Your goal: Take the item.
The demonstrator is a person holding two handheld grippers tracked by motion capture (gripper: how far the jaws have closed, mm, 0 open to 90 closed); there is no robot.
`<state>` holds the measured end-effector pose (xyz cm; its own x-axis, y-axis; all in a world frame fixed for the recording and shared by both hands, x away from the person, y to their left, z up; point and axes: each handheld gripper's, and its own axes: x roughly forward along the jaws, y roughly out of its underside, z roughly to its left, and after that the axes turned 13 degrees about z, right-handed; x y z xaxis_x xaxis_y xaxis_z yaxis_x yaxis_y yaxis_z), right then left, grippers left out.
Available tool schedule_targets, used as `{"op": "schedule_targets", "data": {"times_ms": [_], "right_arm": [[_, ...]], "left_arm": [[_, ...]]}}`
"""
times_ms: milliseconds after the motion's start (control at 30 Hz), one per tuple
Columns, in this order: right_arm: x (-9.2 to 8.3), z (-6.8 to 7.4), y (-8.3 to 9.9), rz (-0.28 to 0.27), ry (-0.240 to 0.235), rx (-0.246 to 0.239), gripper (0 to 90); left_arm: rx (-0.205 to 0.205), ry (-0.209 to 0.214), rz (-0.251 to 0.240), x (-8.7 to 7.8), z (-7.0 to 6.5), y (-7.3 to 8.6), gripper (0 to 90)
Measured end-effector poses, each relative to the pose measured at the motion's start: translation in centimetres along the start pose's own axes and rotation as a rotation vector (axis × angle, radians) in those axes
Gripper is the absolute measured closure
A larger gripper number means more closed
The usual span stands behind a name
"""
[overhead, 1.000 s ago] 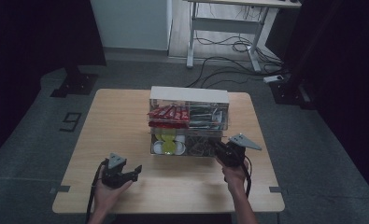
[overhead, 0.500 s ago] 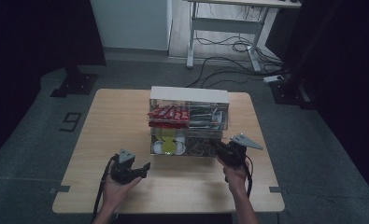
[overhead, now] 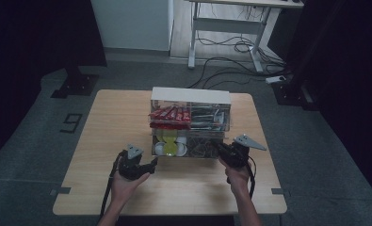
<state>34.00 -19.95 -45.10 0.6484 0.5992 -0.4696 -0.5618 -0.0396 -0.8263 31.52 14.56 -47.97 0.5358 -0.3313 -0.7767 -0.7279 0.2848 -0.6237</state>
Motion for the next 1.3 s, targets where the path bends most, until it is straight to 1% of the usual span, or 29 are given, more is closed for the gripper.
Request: {"op": "schedule_targets", "data": {"times_ms": [200,467,567,1100,1300], "right_arm": [[0.0,0.0,-0.2,-0.006,-0.003,0.001,89.3],[0.0,-0.1,-0.5,-0.008,-0.005,-0.007,89.3],[0.0,-0.1,-0.5,-0.010,-0.005,-0.008,89.3],[0.0,-0.2,-0.5,-0.010,-0.007,-0.007,89.4],[0.1,-0.2,-0.5,-0.008,-0.004,-0.008,89.3]], "left_arm": [[-0.002,-0.007,-0.023,0.3,-0.7,-0.9,30.2],[0.019,-0.006,-0.029,0.7,-1.9,-1.8,32.0],[0.021,-0.003,-0.031,1.0,-2.3,-2.1,32.2],[0.020,0.016,-0.026,2.0,-2.9,-3.1,32.5],[0.013,0.026,-0.023,2.5,-2.8,-3.3,32.4]]}}
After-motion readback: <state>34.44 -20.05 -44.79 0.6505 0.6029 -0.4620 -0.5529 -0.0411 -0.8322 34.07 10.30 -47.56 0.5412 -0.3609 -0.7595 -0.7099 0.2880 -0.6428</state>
